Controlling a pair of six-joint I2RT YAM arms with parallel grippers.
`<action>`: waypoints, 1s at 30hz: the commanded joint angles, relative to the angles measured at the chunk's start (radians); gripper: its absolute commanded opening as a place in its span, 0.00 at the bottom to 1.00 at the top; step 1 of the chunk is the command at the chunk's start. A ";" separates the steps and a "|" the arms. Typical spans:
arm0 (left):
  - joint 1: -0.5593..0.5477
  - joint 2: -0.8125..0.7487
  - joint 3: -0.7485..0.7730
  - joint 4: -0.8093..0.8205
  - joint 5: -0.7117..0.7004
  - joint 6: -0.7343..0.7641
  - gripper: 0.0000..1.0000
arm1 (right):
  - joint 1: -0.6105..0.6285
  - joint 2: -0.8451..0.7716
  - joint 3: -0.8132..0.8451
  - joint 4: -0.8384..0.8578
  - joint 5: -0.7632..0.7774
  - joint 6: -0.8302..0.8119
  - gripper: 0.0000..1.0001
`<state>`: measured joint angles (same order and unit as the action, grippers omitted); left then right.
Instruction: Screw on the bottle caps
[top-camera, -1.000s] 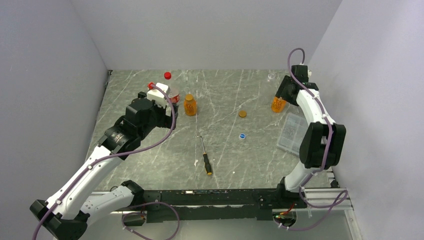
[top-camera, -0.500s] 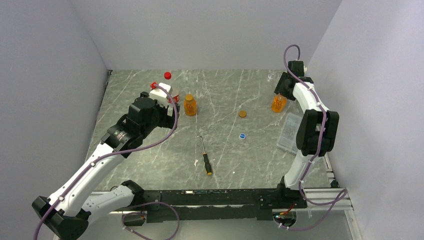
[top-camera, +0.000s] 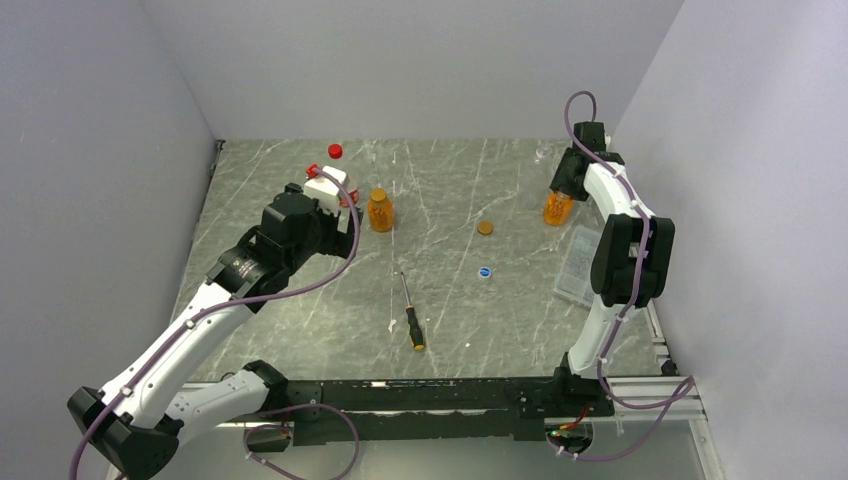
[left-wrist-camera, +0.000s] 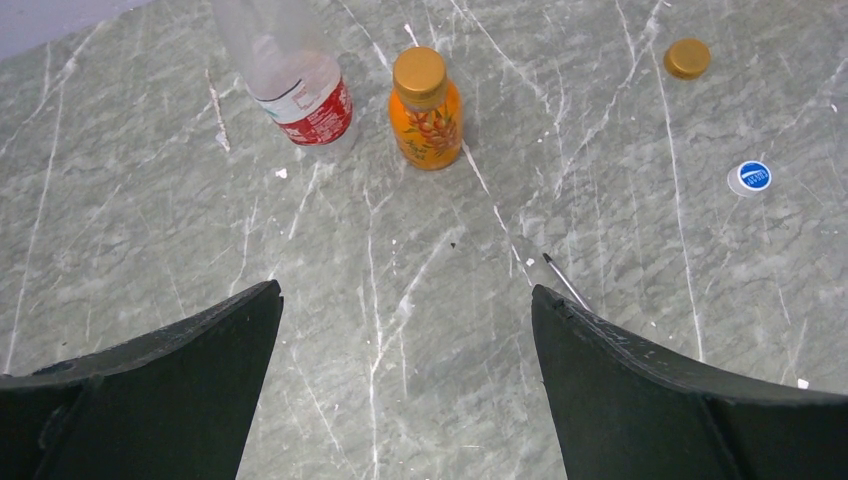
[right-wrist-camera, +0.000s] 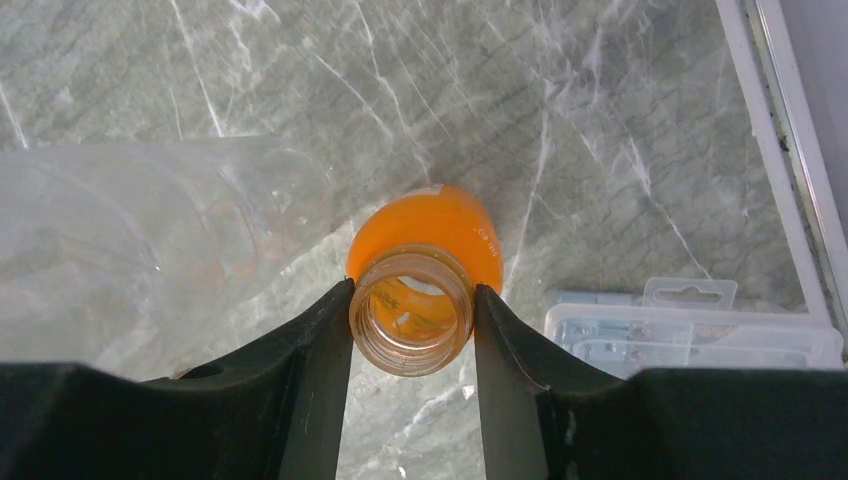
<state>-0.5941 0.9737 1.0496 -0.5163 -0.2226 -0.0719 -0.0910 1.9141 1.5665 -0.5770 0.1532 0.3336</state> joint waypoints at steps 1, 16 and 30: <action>0.004 0.005 0.035 0.050 0.081 -0.002 0.99 | -0.006 -0.109 -0.022 -0.045 0.023 0.026 0.13; 0.001 0.063 -0.104 0.432 0.528 -0.064 0.99 | 0.174 -0.663 -0.370 -0.095 -0.290 0.141 0.09; -0.190 0.131 -0.188 0.716 0.458 0.209 0.99 | 0.541 -0.702 -0.274 0.026 -0.498 0.351 0.11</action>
<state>-0.7662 1.0889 0.8772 0.0795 0.2554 0.0257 0.4088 1.1938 1.2102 -0.6186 -0.2840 0.6353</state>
